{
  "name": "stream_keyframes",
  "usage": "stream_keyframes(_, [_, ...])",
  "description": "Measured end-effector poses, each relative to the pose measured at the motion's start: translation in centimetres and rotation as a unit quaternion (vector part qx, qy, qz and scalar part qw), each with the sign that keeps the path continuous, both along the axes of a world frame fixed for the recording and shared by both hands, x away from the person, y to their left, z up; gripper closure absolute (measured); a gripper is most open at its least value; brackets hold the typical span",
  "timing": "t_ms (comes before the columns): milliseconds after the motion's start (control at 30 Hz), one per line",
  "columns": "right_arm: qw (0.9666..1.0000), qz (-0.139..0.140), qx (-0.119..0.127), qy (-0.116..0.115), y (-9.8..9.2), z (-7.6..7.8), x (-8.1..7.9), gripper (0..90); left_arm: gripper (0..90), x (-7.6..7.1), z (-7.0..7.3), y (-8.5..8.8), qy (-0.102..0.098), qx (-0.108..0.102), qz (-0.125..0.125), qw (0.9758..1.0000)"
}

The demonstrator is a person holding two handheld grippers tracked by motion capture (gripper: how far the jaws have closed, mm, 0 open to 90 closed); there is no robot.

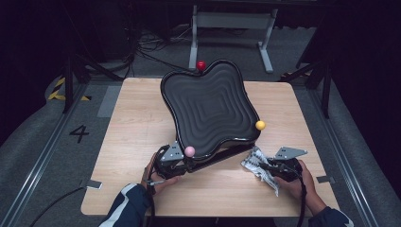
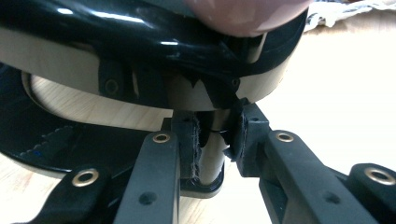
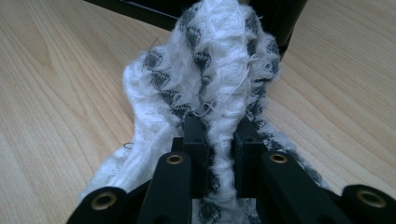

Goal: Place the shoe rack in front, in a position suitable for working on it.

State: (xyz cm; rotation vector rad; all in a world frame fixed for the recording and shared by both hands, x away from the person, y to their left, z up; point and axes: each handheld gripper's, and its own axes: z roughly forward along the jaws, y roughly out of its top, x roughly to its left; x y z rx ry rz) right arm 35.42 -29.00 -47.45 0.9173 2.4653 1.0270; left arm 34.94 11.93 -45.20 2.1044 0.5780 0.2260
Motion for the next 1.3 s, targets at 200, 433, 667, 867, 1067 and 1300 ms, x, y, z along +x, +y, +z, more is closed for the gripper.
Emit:
stream_keyframes(200, [1.0, -0.003, 0.003, -0.008, -0.2, 0.1, -0.2, 80.0, 74.1, -0.3, 0.0, -0.9, 0.001, 0.0, -0.011, 0.9999])
stream_keyframes(433, [0.9998, -0.004, 0.009, -0.018, 0.0, 0.4, 0.3, 80.3, 74.1, -0.9, -0.1, -1.5, 0.004, -0.006, -0.022, 0.9997])
stream_keyframes(667, [0.9995, -0.001, 0.011, -0.029, -0.1, 0.7, 0.3, 80.4, 74.0, -1.1, -0.2, -2.1, 0.005, -0.008, -0.03, 0.9995])
stream_keyframes(867, [0.9994, 0.001, 0.009, -0.034, -0.2, 0.8, 0.1, 80.4, 74.0, -1.2, -0.2, -2.4, 0.003, -0.008, -0.032, 0.9995])
stream_keyframes(1067, [0.9993, -0.001, 0.003, -0.039, 0.0, 1.0, -0.2, 80.3, 74.0, -1.2, -0.3, -2.4, 0.002, -0.01, -0.035, 0.9993])
stream_keyframes(1300, [0.9989, 0.0, -0.004, -0.047, 0.2, 1.1, -0.4, 80.3, 74.1, -1.0, -0.4, -2.4, -0.002, -0.015, -0.047, 0.9988])
